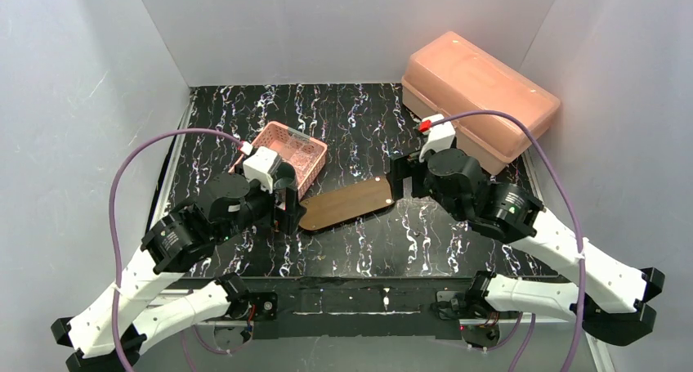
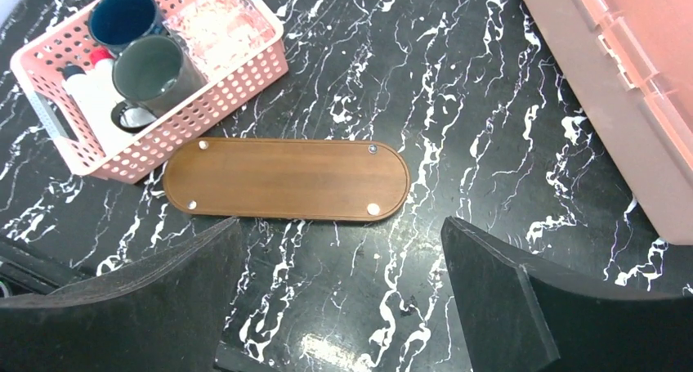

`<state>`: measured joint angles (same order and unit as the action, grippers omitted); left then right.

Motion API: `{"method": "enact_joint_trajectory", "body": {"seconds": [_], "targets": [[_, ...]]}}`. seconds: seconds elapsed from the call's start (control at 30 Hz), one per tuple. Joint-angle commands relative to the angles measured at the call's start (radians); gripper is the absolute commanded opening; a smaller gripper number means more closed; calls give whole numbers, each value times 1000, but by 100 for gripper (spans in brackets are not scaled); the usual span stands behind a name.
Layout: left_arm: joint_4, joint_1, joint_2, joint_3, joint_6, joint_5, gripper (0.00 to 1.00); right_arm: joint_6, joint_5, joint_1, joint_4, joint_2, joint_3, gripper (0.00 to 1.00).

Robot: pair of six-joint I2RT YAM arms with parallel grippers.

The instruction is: Prepare toiletry sets of a toothbrush and toothpaste on the tray

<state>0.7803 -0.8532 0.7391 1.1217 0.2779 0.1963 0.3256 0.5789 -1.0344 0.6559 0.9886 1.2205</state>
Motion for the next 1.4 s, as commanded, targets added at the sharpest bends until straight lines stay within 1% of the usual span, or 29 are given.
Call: {"method": "enact_joint_trajectory", "body": {"seconds": [0.0, 0.23, 0.37, 0.57, 0.67, 0.83, 1.0, 1.13, 1.2, 1.37], "targets": [[-4, -3, 5, 3, 5, 27, 99, 12, 17, -1, -19, -33, 23, 100], [7, -4, -18, -32, 40, 73, 99, 15, 47, -1, -49, -98, -31, 100], [12, -3, -51, -54, 54, 102, 99, -9, 18, -1, -70, -119, -47, 100], [51, -3, -90, -71, 116, 194, 99, -16, -2, -1, -44, -72, -34, 100], [105, -3, -112, -72, 201, 277, 99, -12, -10, -1, -36, -41, -29, 100], [162, -4, -140, -87, 286, 332, 99, -18, -27, -1, -48, -4, -46, 100], [247, -3, -119, -90, 406, 414, 99, -20, -49, -1, -51, 44, -67, 100], [321, -3, -63, -74, 502, 466, 99, -18, -67, -1, -54, 79, -92, 100], [350, -4, -27, -64, 534, 488, 99, -19, -84, -1, -56, 95, -104, 100], [362, 8, 15, -60, 576, 511, 99, -11, -109, -1, -52, 122, -130, 100]]}}
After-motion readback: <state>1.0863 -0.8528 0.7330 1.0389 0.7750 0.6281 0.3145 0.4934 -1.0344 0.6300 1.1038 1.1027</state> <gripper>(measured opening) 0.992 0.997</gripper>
